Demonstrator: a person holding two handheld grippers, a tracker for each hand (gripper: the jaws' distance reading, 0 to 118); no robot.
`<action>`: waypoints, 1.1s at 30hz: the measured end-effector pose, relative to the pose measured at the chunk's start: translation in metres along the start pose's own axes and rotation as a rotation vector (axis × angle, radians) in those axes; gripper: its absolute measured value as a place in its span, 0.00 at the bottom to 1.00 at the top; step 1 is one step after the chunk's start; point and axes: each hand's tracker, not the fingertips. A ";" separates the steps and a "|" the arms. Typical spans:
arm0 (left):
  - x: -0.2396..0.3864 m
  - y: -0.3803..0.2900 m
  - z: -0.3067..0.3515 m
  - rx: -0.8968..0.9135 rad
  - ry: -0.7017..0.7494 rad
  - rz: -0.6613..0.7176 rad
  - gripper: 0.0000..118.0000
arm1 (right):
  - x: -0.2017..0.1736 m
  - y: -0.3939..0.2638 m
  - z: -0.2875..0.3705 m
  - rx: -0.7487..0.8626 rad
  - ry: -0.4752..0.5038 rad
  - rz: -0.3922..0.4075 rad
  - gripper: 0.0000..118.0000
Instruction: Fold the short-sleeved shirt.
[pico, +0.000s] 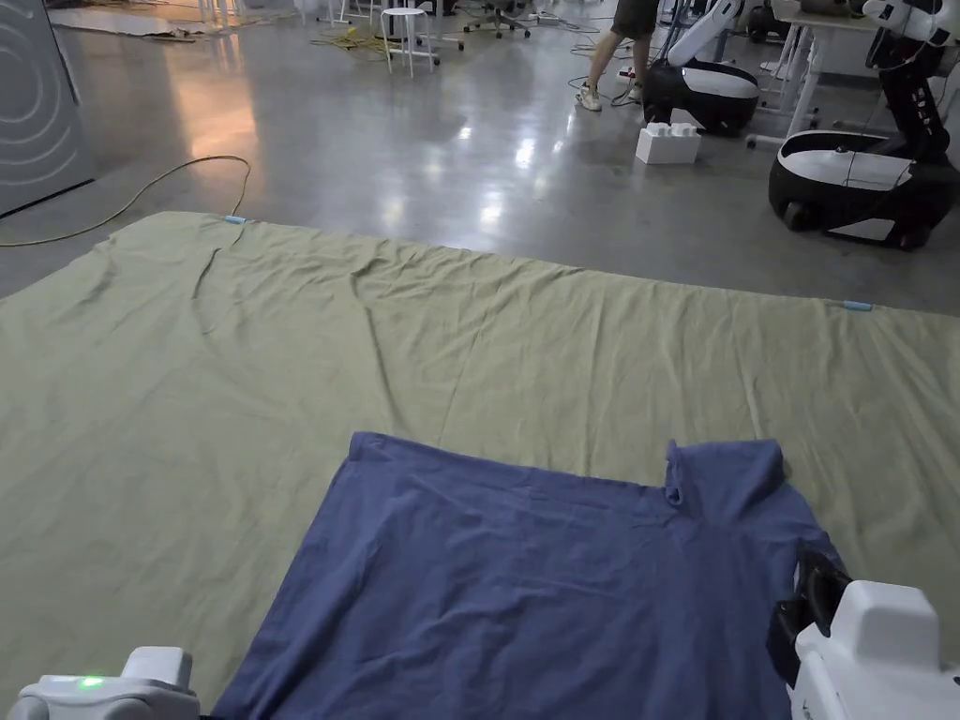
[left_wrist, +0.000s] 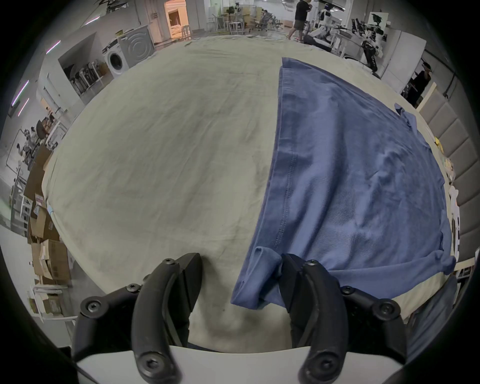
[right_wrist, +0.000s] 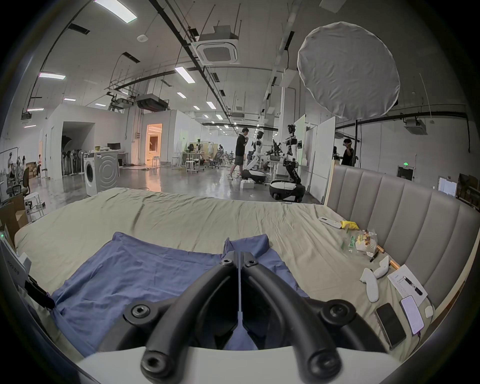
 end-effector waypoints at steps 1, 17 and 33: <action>-0.001 -0.001 0.000 0.003 -0.002 -0.015 0.48 | 0.001 -0.001 0.000 -0.005 -0.002 -0.003 0.02; 0.002 -0.010 0.021 0.090 -0.046 -0.069 0.06 | 0.075 -0.035 0.027 -0.512 -0.057 -0.049 0.25; -0.007 -0.010 0.001 0.114 -0.030 -0.084 0.06 | 0.097 -0.149 0.008 -1.014 -0.071 -0.123 0.56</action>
